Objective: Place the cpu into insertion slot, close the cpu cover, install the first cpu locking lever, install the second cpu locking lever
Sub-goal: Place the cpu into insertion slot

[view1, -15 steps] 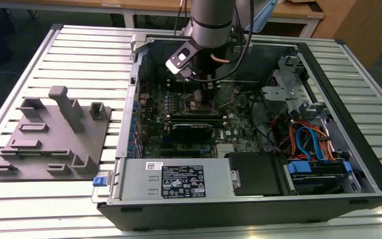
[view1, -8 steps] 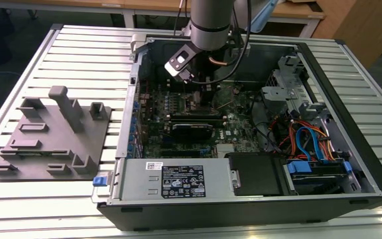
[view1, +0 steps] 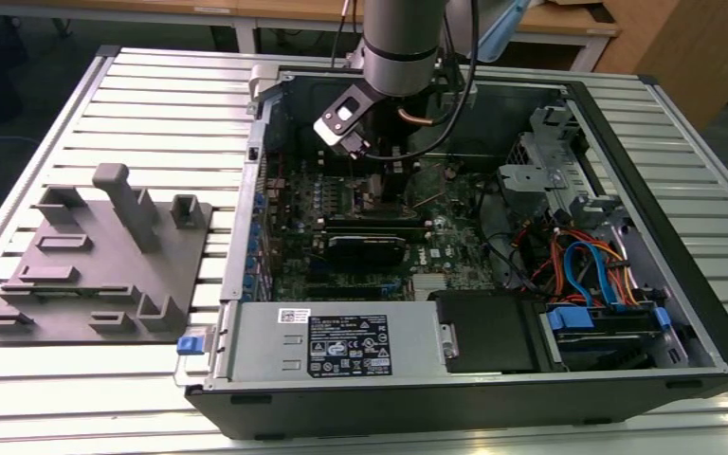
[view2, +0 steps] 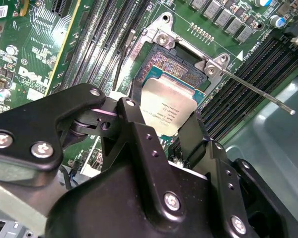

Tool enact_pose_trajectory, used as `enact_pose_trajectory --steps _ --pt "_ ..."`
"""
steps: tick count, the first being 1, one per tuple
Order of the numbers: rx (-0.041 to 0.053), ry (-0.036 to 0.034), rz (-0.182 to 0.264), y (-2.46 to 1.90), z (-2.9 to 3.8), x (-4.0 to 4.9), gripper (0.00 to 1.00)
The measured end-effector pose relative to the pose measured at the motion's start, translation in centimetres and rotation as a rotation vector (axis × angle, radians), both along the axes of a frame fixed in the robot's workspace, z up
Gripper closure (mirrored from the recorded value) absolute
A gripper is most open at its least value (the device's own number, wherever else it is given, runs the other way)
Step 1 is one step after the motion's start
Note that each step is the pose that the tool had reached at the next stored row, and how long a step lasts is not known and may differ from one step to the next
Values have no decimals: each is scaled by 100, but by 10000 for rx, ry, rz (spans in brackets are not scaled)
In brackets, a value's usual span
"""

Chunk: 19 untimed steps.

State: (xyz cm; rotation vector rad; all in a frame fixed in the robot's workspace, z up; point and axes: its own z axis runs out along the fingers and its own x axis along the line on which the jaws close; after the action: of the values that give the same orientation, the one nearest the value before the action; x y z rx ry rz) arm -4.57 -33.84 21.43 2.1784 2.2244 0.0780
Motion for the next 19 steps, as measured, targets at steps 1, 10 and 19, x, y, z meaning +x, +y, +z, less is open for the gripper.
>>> enact_pose_trajectory --steps 1,10,19 --pt "0 0 0 0 0 0 46" --pt "0 -1 -1 0 -16 -2 46" --pt "-117 0 1 1 -106 -4 46"
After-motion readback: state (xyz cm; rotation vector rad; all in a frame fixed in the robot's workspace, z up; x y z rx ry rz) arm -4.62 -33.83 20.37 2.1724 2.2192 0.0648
